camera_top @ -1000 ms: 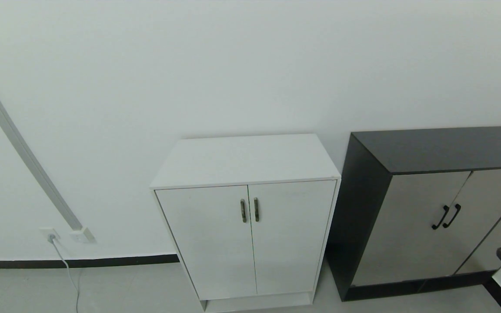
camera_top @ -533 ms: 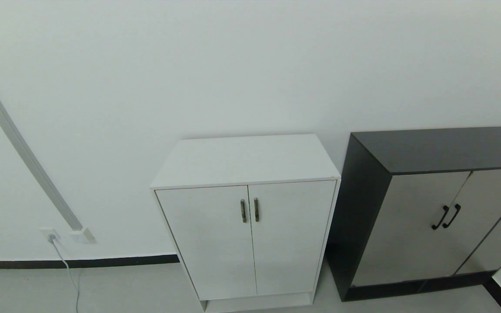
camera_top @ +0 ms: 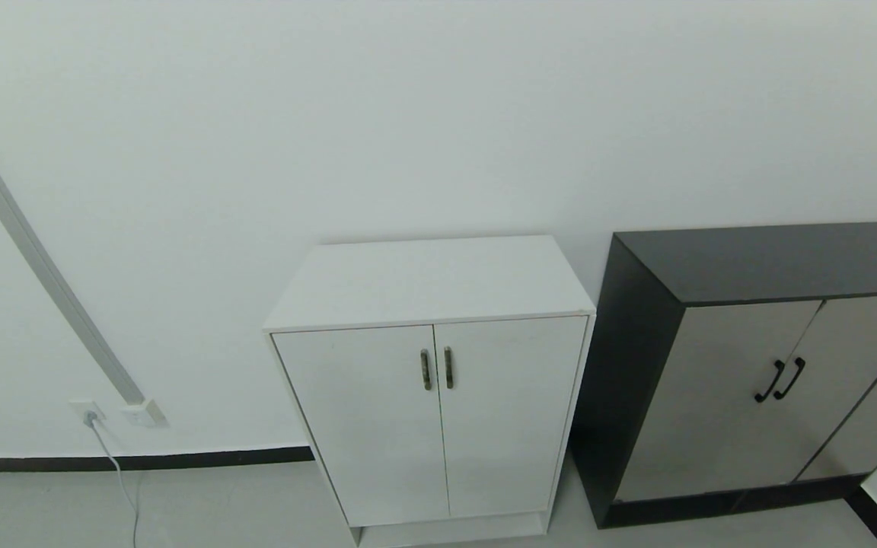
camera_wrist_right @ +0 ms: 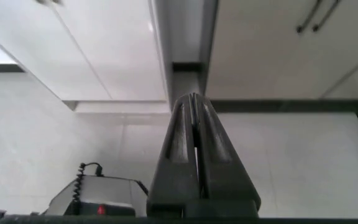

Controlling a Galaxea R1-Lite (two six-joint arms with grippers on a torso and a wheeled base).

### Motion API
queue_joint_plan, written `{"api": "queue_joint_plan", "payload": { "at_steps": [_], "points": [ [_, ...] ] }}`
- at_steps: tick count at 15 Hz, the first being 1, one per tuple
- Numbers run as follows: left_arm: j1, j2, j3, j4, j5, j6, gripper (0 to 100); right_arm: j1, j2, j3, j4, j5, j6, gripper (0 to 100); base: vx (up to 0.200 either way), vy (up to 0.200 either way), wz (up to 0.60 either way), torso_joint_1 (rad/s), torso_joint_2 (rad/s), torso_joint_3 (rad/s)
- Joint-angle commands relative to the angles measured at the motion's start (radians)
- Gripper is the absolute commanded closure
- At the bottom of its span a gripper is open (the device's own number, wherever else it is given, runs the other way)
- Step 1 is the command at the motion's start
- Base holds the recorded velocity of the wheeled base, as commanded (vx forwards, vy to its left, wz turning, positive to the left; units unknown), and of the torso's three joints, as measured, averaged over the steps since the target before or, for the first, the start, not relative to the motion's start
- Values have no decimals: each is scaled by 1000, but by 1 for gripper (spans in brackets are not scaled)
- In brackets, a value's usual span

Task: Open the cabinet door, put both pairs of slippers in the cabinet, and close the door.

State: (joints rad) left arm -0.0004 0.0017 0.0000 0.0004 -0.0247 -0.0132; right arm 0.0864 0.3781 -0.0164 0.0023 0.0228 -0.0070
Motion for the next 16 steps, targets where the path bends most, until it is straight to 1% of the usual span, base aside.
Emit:
{"api": "queue_joint_plan", "payload": {
  "at_steps": [1, 2, 3, 4, 6, 8, 13, 16],
  "points": [
    [0, 0, 0, 0, 0, -1, 100, 29, -110, 12, 7, 8, -10, 100, 0, 0, 0, 0, 0, 0],
    [-1, 0, 0, 0, 0, -1, 100, 55, -130, 16, 4, 25, -30, 100, 0, 0, 0, 0, 0, 0],
    [0, 0, 0, 0, 0, 1, 100, 52, -125, 16, 4, 25, -31, 100, 0, 0, 0, 0, 0, 0],
    [-1, 0, 0, 0, 0, 1, 100, 27, -114, 15, 4, 23, -31, 100, 0, 0, 0, 0, 0, 0],
    [0, 0, 0, 0, 0, -1, 100, -76, -108, 16, 4, 23, -33, 100, 0, 0, 0, 0, 0, 0],
    [-1, 0, 0, 0, 0, -1, 100, -119, -154, 16, 4, 23, -33, 100, 0, 0, 0, 0, 0, 0],
    [0, 0, 0, 0, 0, -1, 100, -120, -281, 16, 4, 23, -33, 100, 0, 0, 0, 0, 0, 0],
    [-1, 0, 0, 0, 0, 1, 100, -85, -377, 16, 2, 29, -30, 100, 0, 0, 0, 0, 0, 0]
  ]
}}
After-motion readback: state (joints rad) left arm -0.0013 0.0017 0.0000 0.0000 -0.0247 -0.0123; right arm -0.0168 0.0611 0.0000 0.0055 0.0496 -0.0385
